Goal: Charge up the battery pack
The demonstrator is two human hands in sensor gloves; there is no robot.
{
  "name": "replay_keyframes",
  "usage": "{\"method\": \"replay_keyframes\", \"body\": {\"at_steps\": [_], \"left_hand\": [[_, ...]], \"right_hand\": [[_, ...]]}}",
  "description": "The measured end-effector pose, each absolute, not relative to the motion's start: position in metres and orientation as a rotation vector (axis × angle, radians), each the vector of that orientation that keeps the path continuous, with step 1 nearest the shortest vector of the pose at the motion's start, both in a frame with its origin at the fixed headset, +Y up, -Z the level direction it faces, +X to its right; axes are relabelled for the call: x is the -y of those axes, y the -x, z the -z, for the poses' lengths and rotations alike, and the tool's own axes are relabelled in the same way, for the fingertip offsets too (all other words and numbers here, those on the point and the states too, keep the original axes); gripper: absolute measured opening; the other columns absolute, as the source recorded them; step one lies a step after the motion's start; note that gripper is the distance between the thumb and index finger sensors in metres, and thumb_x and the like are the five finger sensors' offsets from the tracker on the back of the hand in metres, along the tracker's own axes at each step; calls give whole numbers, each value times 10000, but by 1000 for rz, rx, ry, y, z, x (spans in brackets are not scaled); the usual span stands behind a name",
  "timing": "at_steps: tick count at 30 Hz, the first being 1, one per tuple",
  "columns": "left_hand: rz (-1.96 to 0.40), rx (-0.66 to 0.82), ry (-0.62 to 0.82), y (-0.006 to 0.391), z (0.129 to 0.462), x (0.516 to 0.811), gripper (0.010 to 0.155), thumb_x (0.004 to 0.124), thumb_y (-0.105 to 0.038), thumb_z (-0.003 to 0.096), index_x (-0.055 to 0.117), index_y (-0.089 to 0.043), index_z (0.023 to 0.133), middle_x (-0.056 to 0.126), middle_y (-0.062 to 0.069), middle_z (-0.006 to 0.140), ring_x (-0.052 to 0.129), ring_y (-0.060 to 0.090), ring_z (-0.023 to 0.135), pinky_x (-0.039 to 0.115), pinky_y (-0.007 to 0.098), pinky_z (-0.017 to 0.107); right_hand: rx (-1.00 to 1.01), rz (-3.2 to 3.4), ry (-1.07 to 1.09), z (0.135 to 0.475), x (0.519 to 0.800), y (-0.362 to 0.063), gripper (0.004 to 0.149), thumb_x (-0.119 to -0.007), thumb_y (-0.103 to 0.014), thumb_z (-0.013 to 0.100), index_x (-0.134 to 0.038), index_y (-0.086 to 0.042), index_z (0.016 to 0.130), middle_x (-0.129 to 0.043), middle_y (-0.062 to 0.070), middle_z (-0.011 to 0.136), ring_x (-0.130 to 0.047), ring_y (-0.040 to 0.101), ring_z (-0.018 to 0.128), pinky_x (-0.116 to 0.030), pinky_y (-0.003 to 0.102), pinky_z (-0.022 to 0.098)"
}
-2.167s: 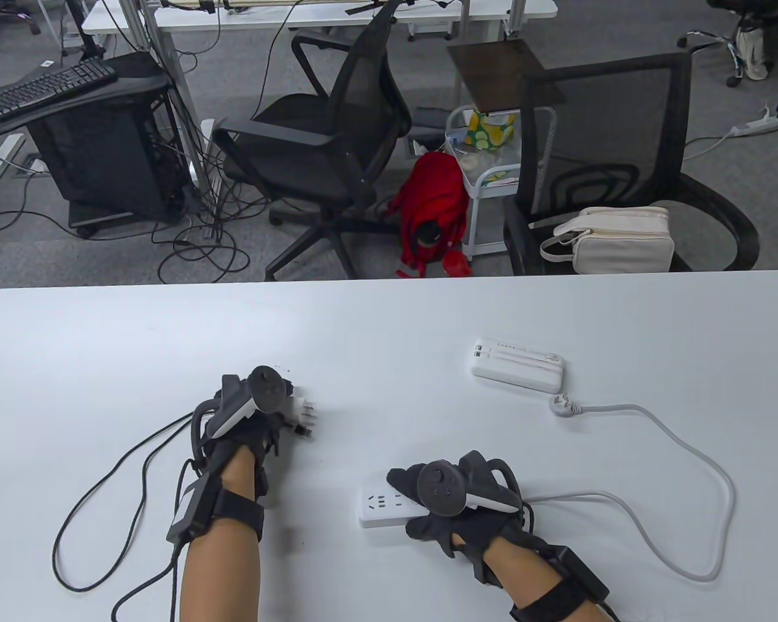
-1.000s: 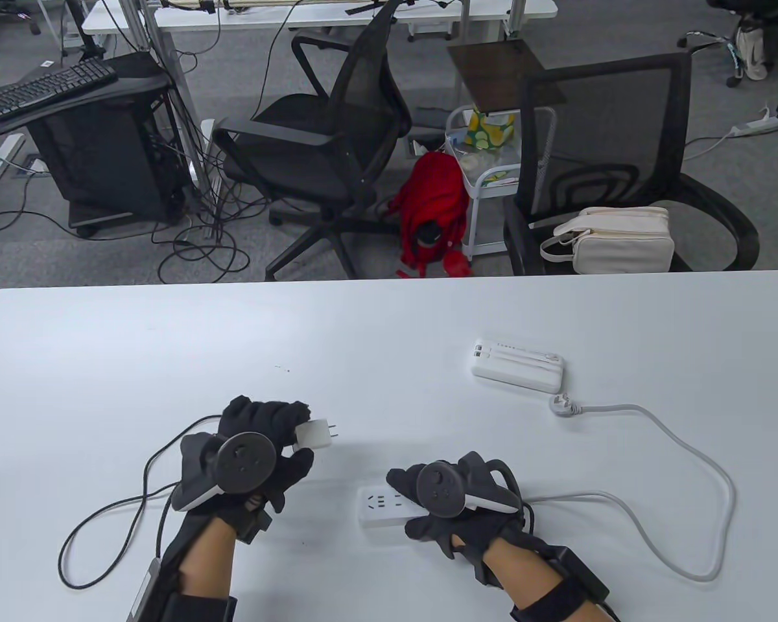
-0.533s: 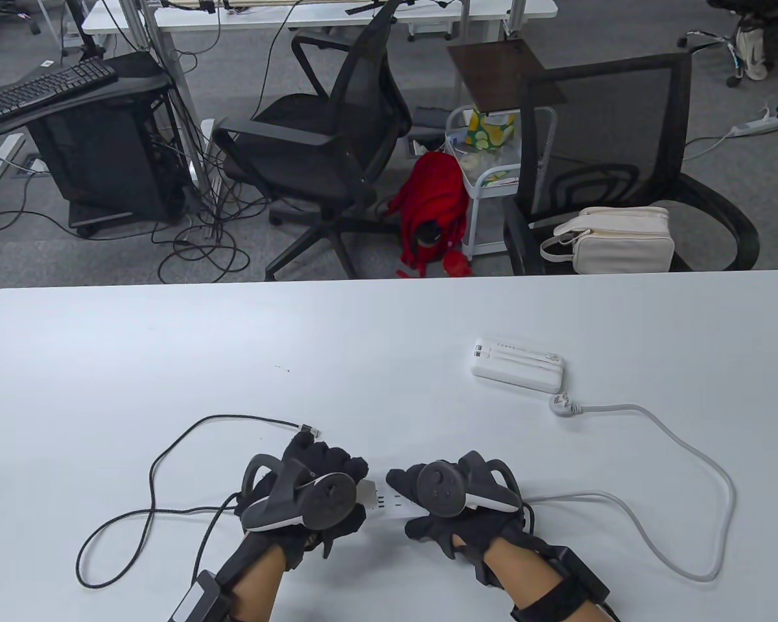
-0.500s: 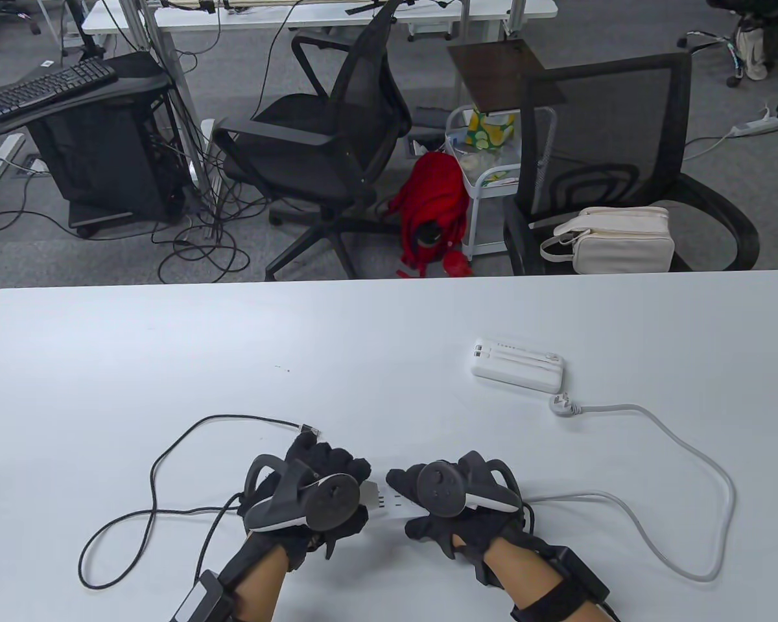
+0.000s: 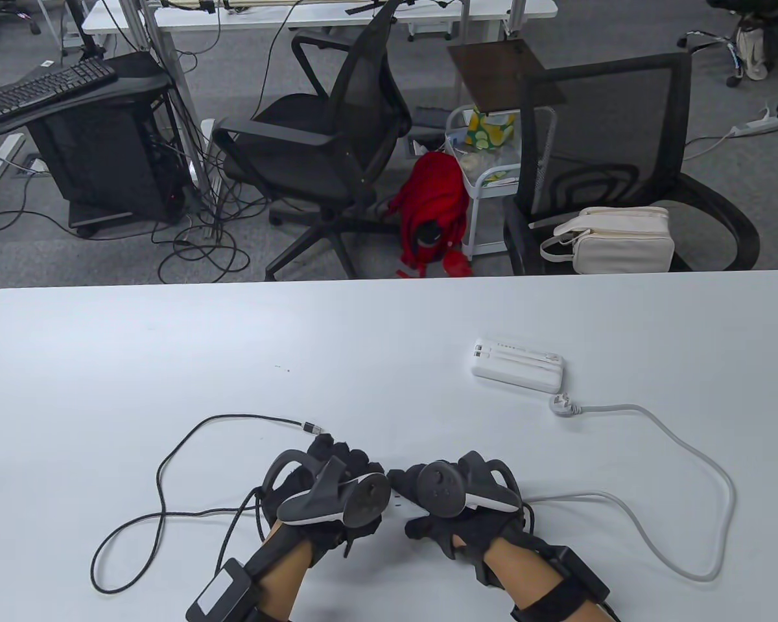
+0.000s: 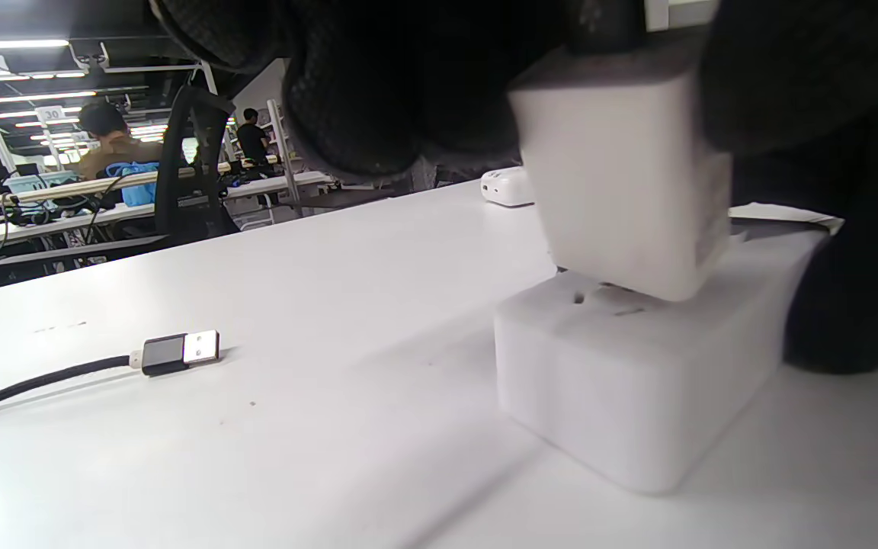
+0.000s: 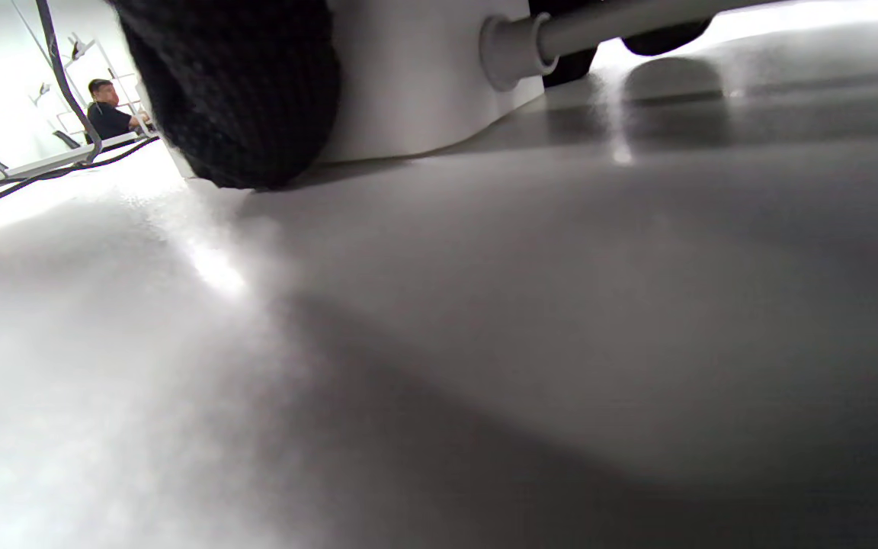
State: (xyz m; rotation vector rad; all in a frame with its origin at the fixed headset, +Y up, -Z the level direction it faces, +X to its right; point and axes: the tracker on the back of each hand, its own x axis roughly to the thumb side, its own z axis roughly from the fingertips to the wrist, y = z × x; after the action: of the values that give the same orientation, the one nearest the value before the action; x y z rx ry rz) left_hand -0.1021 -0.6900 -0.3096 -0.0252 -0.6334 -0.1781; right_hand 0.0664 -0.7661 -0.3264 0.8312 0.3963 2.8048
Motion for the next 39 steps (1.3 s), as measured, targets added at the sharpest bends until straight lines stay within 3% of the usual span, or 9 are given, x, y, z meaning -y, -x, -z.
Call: {"method": "replay_keyframes", "body": {"at_steps": [12,21,36,38,39], "left_hand": [[93,629,30,104,309,696,723,872,-507,413,724,-134,1014,851,164,903,914,412,775,669,637,648],[32,629,-5,101,312,694,728,920,-513,366,784,-108,955,935,147,832,1001,384,692,773,587,545],[43,608,18,90,315,690,698,950,-515,364,835,-115,924,989,135,767,1052,350,639,815,574,513],[13,613,92,90,319,696,684,998,-466,358,858,-101,919,1008,161,749,1060,372,635,804,599,515],[75,522,105,90,320,694,691,964,-523,348,830,-158,920,998,102,752,1070,303,646,826,551,540]], "right_hand": [[-396,-2805,-831,326,766,-66,778,-864,-469,461,-433,-337,1095,-551,26,1069,-606,294,961,-510,560,751],[-397,-2804,-831,326,766,-66,780,-867,-462,462,-429,-337,1096,-547,22,1069,-602,293,960,-502,557,756],[-409,-2793,-835,327,766,-67,780,-868,-462,464,-428,-339,1096,-545,22,1070,-597,294,962,-496,557,758],[-410,-2791,-837,326,766,-67,782,-869,-464,463,-425,-341,1095,-544,22,1070,-597,295,962,-495,558,758],[-407,-2790,-851,327,766,-66,782,-869,-466,461,-429,-340,1095,-544,23,1069,-596,300,962,-498,558,757]]}}
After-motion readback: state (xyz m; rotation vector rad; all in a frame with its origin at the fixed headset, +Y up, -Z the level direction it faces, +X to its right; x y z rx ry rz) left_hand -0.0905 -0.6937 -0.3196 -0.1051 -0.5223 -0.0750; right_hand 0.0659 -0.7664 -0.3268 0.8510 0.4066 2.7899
